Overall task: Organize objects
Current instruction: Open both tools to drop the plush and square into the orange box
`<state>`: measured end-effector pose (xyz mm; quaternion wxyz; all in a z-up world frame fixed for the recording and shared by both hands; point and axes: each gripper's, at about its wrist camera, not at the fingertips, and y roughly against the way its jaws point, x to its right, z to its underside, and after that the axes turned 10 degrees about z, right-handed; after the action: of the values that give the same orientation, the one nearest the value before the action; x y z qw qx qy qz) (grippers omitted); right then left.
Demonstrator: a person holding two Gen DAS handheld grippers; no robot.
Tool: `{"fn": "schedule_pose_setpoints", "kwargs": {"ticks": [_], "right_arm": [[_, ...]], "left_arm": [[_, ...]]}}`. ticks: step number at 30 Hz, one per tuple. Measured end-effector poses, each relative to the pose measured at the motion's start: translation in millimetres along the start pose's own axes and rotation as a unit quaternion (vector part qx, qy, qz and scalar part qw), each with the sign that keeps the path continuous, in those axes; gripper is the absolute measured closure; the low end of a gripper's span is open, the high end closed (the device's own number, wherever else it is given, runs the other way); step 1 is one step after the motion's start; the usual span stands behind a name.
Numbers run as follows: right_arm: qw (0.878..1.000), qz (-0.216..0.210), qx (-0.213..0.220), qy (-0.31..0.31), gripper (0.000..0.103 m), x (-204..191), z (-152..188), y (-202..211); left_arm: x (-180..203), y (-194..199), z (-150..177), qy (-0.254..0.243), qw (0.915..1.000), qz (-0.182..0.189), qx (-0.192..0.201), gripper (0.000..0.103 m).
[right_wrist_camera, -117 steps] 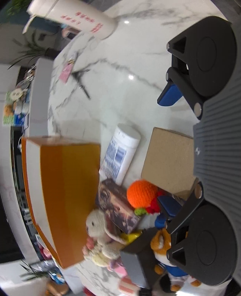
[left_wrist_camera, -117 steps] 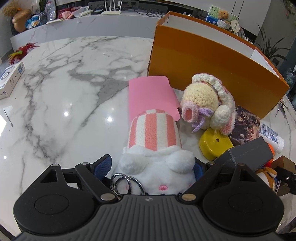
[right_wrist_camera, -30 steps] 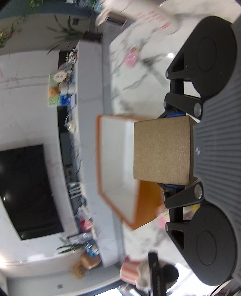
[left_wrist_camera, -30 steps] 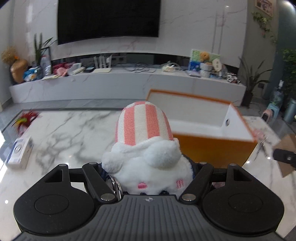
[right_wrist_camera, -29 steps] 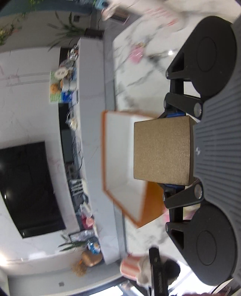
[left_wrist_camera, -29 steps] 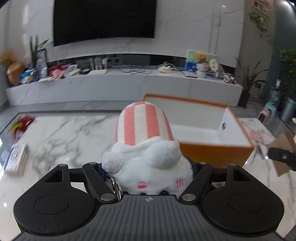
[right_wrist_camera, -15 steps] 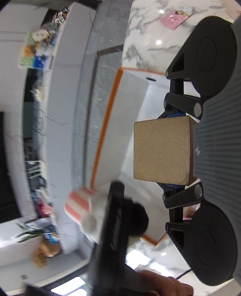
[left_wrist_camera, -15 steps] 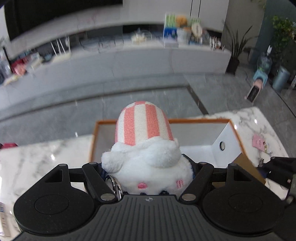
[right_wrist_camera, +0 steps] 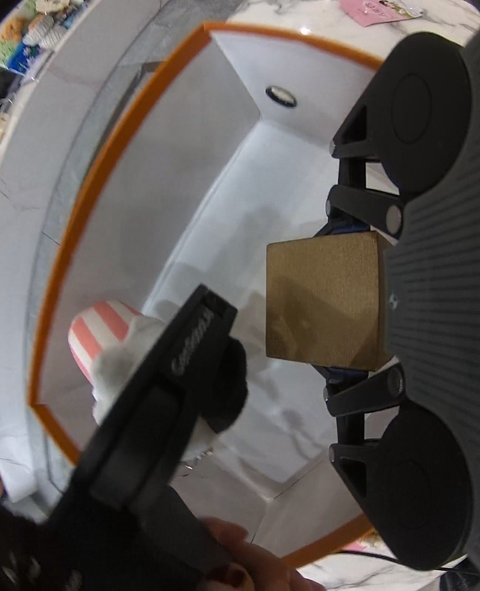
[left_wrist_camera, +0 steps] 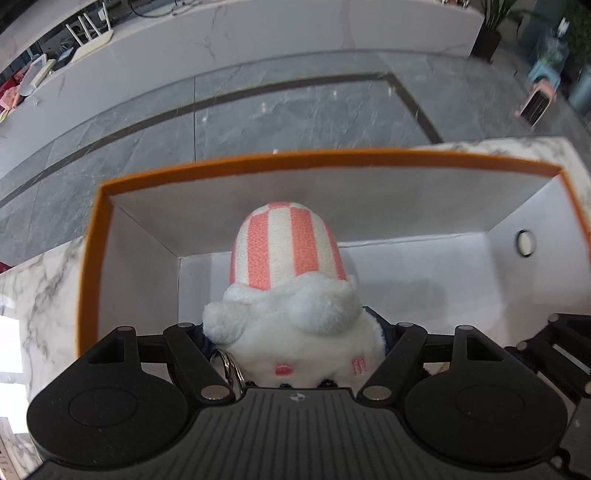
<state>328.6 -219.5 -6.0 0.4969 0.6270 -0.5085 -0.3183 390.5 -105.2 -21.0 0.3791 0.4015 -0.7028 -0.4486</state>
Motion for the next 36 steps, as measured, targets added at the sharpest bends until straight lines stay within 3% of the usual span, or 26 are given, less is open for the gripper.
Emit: {"fn": "schedule_pose_setpoints", "kwargs": {"ticks": [10,15,18,22,36], "right_arm": [[0.999,0.003,-0.041,0.034,0.042,-6.1,-5.7,-18.9],[0.998,0.006,-0.053,0.036,0.04,-6.5,-1.1,-20.9],[0.997,0.009,-0.057,0.049,0.028,-9.9,3.2,-19.2],[0.997,0.013,-0.055,0.047,0.023,-11.9,8.4,-13.7],[0.999,0.027,-0.013,0.036,0.022,-16.3,37.8,40.0]], "left_arm": [[-6.5,-29.2,2.4,-0.009,0.9993,-0.015,-0.032,0.017],[-9.6,-29.8,5.0,-0.009,0.9994,-0.006,-0.034,0.015],[-11.6,-28.8,5.5,-0.01,0.9992,-0.001,-0.038,0.013],[-15.9,-25.5,7.6,0.0,0.999,0.005,-0.045,0.013],[-9.8,23.3,10.6,-0.004,0.9999,0.016,0.005,0.013]]}}
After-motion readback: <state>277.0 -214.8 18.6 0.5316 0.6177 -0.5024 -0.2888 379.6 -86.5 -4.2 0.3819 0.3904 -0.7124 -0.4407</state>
